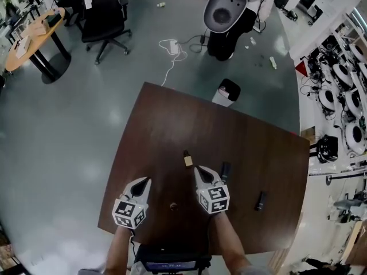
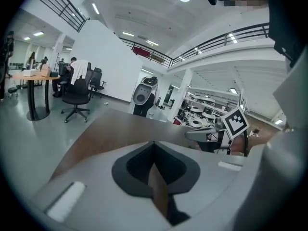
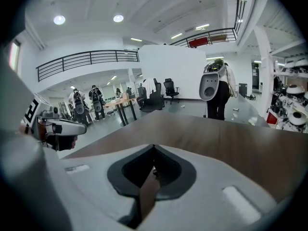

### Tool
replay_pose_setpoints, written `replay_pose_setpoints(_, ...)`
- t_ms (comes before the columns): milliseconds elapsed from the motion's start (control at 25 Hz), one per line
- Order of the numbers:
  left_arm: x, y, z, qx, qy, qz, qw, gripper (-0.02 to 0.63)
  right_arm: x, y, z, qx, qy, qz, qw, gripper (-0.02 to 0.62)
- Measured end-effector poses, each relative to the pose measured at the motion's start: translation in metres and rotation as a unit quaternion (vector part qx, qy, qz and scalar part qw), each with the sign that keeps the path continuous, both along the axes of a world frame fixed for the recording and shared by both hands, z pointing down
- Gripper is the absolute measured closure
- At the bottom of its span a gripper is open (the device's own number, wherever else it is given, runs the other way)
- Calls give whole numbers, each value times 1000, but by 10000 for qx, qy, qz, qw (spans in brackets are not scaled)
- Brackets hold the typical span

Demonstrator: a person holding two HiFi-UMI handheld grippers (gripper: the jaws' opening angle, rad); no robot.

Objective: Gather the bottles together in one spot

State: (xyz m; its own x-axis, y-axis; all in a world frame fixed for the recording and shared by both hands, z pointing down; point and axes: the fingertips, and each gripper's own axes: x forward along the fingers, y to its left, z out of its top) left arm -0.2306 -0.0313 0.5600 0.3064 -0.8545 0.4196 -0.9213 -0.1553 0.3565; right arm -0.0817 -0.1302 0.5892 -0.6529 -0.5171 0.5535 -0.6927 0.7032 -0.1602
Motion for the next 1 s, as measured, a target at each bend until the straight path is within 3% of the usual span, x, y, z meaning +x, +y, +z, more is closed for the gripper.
replay_pose_setpoints(760, -12, -15, 31, -378, 147, -70, 9992, 604, -23, -33, 45, -260, 179, -95, 9995, 592)
replay_pose_setpoints(1000, -13, -16, 43, -464, 191, -101, 9987, 604, -30, -42, 57, -244, 357, -204, 9989, 511)
